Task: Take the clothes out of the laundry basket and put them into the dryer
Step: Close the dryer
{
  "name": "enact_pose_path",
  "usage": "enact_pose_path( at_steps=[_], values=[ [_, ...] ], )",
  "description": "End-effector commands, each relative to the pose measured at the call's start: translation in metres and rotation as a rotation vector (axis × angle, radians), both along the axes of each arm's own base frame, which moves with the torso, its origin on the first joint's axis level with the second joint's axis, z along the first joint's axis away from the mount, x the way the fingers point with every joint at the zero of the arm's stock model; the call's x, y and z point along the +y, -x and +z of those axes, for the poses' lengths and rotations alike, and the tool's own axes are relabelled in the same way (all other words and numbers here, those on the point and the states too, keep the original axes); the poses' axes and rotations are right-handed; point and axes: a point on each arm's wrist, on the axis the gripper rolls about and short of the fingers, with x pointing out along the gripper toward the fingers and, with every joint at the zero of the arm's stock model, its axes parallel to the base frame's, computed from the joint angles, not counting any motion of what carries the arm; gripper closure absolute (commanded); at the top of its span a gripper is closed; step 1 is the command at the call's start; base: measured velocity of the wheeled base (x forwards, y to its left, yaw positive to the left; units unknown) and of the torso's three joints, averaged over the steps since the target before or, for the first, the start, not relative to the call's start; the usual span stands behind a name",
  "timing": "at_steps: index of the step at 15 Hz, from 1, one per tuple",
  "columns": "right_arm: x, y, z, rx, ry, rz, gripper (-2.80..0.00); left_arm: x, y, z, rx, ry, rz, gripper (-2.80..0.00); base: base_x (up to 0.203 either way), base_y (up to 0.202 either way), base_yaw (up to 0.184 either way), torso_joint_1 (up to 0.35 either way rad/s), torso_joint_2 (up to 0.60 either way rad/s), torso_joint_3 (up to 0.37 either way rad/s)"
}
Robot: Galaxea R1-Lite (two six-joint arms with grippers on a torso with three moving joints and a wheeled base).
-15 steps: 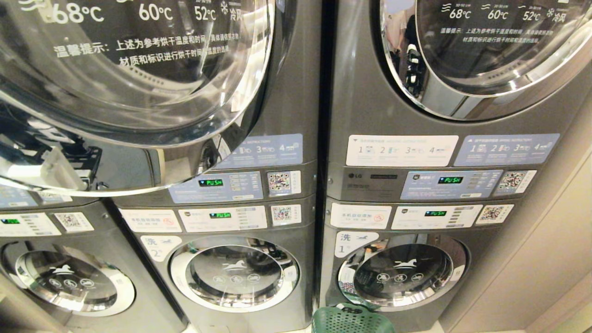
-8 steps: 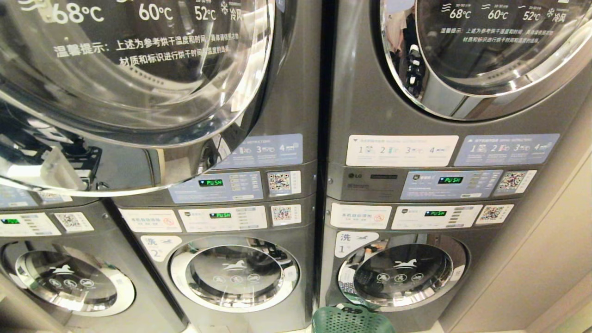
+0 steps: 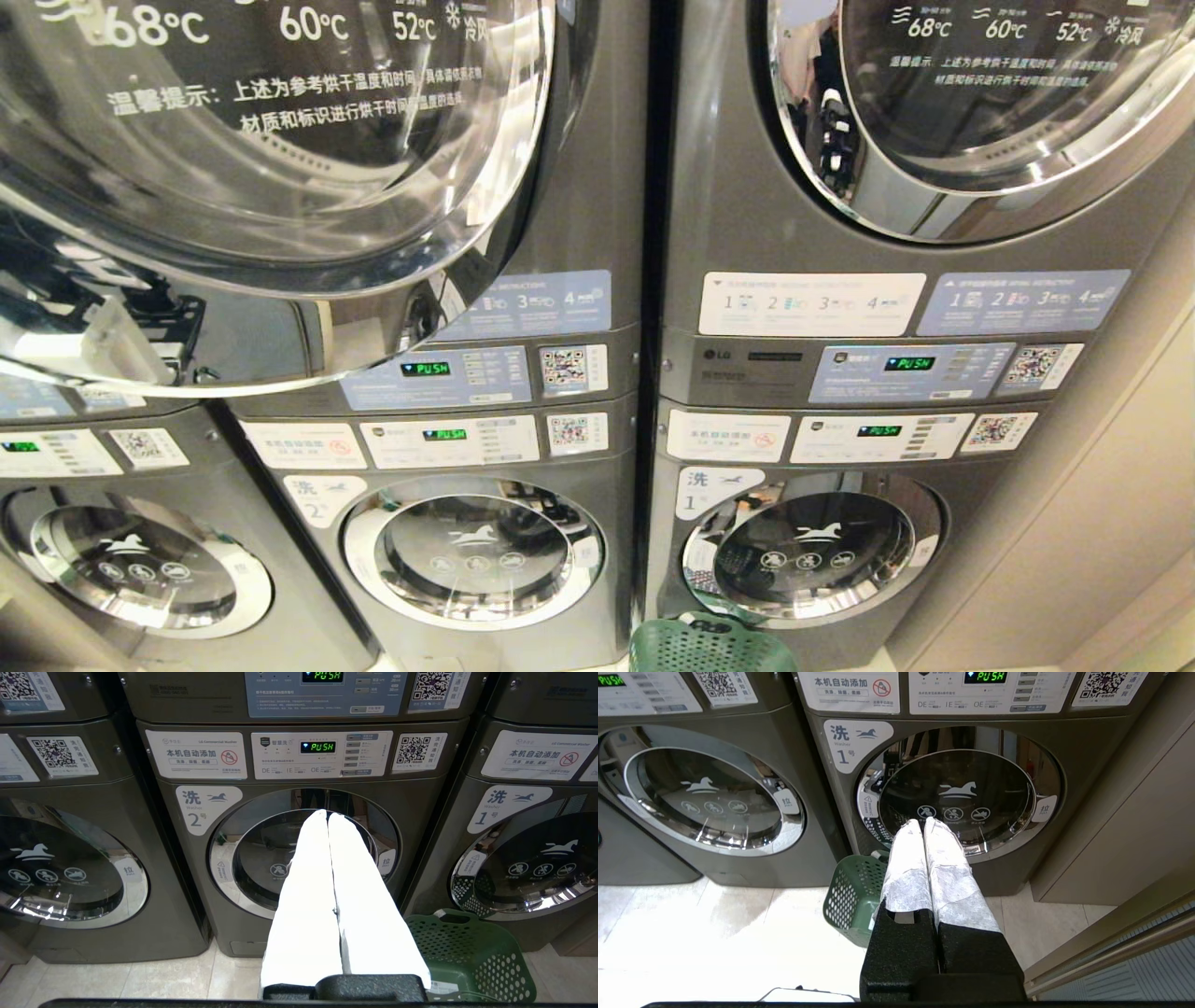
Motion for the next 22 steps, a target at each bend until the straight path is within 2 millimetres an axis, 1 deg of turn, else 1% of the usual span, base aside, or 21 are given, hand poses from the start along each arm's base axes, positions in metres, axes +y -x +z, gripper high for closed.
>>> enact_pose_path(
  at_steps=[1,6,7,9,10,11,12,15,22],
  values=[
    [0.0,0.002,0.0,-0.028,-0.001,-0.004,0.0,0.0,0.0,0.0,-0.001,0.0,0.001,0.0,0.0,0.0,0.0,0.0,0.0,0.0],
    [0.0,0.017,-0.002,-0.203,0.016,-0.049,0.0,0.0,0.0,0.0,0.0,0.0,0.001,0.0,0.0,0.0,0.0,0.0,0.0,0.0],
    [0.0,0.019,-0.002,-0.235,0.032,-0.046,0.0,0.0,0.0,0.0,0.001,0.0,0.001,0.0,0.0,0.0,0.0,0.0,0.0,0.0],
    [0.0,0.022,-0.001,-0.278,0.12,-0.033,0.0,0.0,0.0,0.0,0.0,0.0,0.001,0.0,0.0,0.0,0.0,0.0,0.0,0.0],
    [0.0,0.022,-0.003,-0.272,0.174,-0.028,0.0,0.0,0.0,0.0,0.0,0.0,0.001,0.0,0.0,0.0,0.0,0.0,0.0,0.0],
    [0.0,0.022,-0.008,-0.22,0.215,-0.018,0.0,0.0,0.0,0.0,0.0,0.0,0.001,0.0,0.0,0.0,0.0,0.0,0.0,0.0],
    [0.0,0.023,-0.009,-0.187,0.219,-0.015,0.0,0.0,0.0,0.0,0.0,0.0,0.001,0.0,0.0,0.0,0.0,0.0,0.0,0.0],
    [0.0,0.023,-0.009,-0.183,0.146,-0.038,0.0,0.0,0.0,0.0,0.0,0.0,0.001,0.0,0.0,0.0,0.0,0.0,0.0,0.0],
    [-0.001,0.022,-0.008,-0.214,0.129,-0.066,0.0,0.0,0.0,0.0,-0.002,0.0,0.001,0.0,0.0,0.0,0.0,0.0,0.0,0.0]
  ],
)
